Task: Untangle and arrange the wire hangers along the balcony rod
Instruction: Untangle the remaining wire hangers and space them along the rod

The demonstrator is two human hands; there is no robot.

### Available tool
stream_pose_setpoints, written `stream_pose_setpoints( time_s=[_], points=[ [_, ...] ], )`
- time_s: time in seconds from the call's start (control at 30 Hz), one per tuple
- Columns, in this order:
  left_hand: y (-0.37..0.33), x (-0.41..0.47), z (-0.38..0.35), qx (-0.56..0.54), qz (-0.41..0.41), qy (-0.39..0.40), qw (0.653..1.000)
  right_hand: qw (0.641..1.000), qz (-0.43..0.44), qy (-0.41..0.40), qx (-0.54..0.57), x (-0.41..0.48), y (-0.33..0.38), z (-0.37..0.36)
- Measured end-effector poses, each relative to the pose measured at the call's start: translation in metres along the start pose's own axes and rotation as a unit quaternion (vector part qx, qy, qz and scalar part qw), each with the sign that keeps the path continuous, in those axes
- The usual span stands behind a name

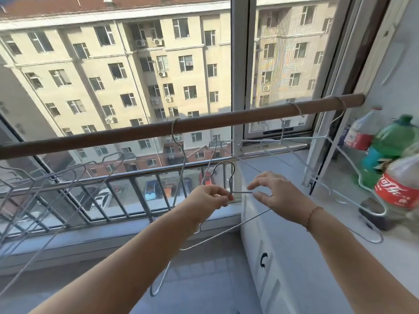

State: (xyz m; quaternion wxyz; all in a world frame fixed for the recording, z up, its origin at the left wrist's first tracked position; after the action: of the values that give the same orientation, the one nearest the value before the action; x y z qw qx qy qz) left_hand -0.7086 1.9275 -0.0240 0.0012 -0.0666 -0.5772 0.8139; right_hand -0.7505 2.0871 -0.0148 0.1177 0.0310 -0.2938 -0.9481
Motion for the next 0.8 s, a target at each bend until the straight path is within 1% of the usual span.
stream_pose_setpoints(
  time_s=[0.13,0.23,0.27,0.33,0.37,0.43,0.5,0.57,0.63,0.8],
  points=[
    [0.005,0.0,0.004,-0.031,-0.01,-0.02,0.999,0.998,-0.007,0.055,0.025,-0.014,0.004,-0.003],
    [0.004,-0.001,0.012,-0.016,-0.03,-0.079,0.996,0.99,-0.035,0.096,0.096,-0.028,0.006,-0.002],
    [0.001,-0.002,0.016,0.0,-0.044,-0.108,0.993,0.986,-0.049,0.098,0.125,-0.034,0.005,0.001],
    [-0.008,-0.005,0.023,0.017,-0.078,-0.149,0.986,0.977,-0.082,0.071,0.181,-0.047,0.003,0.009],
    [-0.014,-0.007,0.021,0.016,-0.094,-0.15,0.984,0.971,-0.096,0.051,0.214,-0.053,0.001,0.013],
    [-0.024,-0.009,0.01,-0.007,-0.115,-0.115,0.987,0.951,-0.114,0.025,0.287,-0.064,0.002,0.017],
    [-0.035,-0.012,-0.007,-0.043,-0.129,-0.064,0.989,0.933,-0.109,0.014,0.344,-0.072,0.011,0.018],
    [-0.048,-0.014,-0.017,-0.062,-0.15,-0.036,0.986,0.92,-0.086,0.002,0.381,-0.077,0.026,0.02],
    [-0.061,-0.016,-0.017,-0.09,-0.169,-0.038,0.981,0.912,-0.065,-0.011,0.405,-0.076,0.041,0.022],
    [-0.083,-0.017,0.012,-0.123,-0.186,-0.097,0.97,0.897,-0.027,-0.031,0.44,-0.061,0.076,0.027]
  ],
)
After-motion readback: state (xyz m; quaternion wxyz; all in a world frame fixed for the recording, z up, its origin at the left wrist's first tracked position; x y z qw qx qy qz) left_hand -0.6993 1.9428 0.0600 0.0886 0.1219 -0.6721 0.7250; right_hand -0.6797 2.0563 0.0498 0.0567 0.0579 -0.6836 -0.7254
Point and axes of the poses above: each hand's wrist, its own x-axis towards the middle knuckle, its own z-axis out of the back of the hand, y = z × x, the point moved 9 cm from there along x, towards the middle knuckle, and after that the axes turned 11 degrees about -z, right-handed, at the moved point
